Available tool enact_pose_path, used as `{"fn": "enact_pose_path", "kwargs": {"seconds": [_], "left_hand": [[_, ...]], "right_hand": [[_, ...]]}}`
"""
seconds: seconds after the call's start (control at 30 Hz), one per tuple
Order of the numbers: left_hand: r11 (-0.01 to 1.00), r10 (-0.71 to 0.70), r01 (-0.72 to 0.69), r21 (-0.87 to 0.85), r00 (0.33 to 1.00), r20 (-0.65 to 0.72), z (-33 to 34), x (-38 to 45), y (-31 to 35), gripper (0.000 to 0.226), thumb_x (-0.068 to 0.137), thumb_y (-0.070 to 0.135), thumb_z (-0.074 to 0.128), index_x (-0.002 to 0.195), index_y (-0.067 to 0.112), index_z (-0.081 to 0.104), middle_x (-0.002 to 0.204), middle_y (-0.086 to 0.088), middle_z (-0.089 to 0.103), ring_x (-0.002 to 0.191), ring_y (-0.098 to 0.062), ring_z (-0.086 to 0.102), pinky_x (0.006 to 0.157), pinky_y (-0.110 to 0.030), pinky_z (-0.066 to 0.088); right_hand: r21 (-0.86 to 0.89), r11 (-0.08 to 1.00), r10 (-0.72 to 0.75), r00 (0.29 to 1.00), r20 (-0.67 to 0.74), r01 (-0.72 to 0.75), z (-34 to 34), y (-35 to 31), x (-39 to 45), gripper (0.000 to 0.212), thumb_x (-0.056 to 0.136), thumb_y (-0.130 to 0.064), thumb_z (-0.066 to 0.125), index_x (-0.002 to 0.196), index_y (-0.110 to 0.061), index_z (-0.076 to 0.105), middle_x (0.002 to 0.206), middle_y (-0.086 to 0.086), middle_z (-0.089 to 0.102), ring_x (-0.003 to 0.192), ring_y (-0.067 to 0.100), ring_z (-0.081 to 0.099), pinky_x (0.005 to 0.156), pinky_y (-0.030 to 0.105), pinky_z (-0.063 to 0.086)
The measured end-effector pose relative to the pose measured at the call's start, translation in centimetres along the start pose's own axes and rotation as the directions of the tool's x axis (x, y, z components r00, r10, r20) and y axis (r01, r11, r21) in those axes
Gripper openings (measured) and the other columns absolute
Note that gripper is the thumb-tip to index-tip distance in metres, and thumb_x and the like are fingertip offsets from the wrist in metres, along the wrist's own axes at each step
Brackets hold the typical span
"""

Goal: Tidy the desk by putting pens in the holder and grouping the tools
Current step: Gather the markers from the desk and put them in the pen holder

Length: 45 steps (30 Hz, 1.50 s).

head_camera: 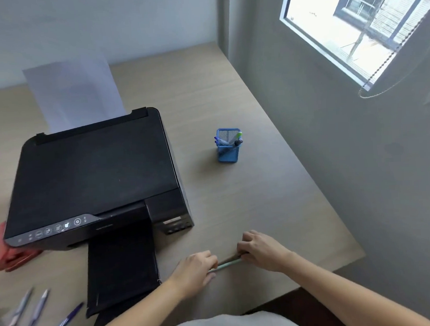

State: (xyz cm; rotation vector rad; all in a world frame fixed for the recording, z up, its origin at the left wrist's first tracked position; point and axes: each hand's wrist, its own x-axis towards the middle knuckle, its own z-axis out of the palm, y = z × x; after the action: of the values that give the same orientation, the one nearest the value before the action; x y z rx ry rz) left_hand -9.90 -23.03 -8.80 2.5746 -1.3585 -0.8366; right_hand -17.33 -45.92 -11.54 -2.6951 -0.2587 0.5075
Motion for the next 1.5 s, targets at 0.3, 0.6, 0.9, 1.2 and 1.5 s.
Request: {"fn": "enact_pose_path", "kwargs": {"seconds": [0.3,0.6,0.9,1.2,1.5], "left_hand": [[0.962,-0.114,0.109,0.252,0.993,0.006,2.4,2.2,1.2,0.045,0.027,0.038,0.093,0.051,0.021,0.059,0.051,0.003,0.057,0.038,-0.009,0.056,0.028,-0.015,0.036],[0.982,-0.158,0.173,0.082,0.973,-0.168,-9.4,3.7,2.7,0.008,0.098,0.009,0.041,0.101,0.009,0.049,0.103,-0.017,0.067,0.095,-0.04,0.065,0.073,-0.047,0.05],[0.945,-0.312,0.314,-0.087,0.794,-0.522,-24.9,15.4,-0.3,0.013,0.092,0.0,0.05,0.093,-0.003,0.063,0.09,-0.026,0.069,0.084,-0.043,0.065,0.063,-0.04,0.045],[0.94,-0.304,0.337,0.043,0.891,-0.338,-25.0,22.3,0.0,0.027,0.086,-0.014,0.045,0.106,-0.005,0.061,0.109,-0.026,0.065,0.103,-0.041,0.063,0.082,-0.043,0.052],[0.902,-0.375,0.213,-0.377,0.819,-0.434,-26.5,18.4,-4.0,0.035,0.089,0.02,0.061,0.12,0.004,0.063,0.119,-0.019,0.068,0.108,-0.033,0.064,0.094,-0.039,0.053]], "right_hand": [[-0.039,0.991,0.126,0.992,0.029,-0.125,0.6,-0.1,-0.3,0.026,0.091,-0.03,0.05,0.098,-0.005,0.051,0.105,0.017,0.056,0.101,0.034,0.051,0.088,0.043,0.044],[0.531,0.778,0.588,0.689,-0.425,-0.336,-9.1,5.7,0.4,0.018,0.093,-0.007,0.05,0.076,-0.011,0.056,0.063,0.004,0.054,0.052,0.019,0.043,0.047,0.025,0.03],[0.291,0.9,0.437,0.665,-0.606,-0.325,-21.6,7.5,9.1,0.019,0.09,-0.008,0.053,0.084,0.006,0.063,0.079,0.028,0.066,0.074,0.043,0.058,0.064,0.042,0.046],[0.184,0.915,0.401,0.778,-0.484,-0.358,-23.6,7.9,16.4,0.018,0.088,-0.011,0.057,0.092,0.006,0.061,0.091,0.027,0.064,0.08,0.043,0.061,0.067,0.045,0.053],[0.261,0.916,0.402,0.724,-0.56,-0.306,-24.6,6.1,16.2,0.023,0.094,-0.016,0.047,0.094,0.0,0.064,0.095,0.024,0.061,0.086,0.039,0.057,0.073,0.043,0.051]]}}
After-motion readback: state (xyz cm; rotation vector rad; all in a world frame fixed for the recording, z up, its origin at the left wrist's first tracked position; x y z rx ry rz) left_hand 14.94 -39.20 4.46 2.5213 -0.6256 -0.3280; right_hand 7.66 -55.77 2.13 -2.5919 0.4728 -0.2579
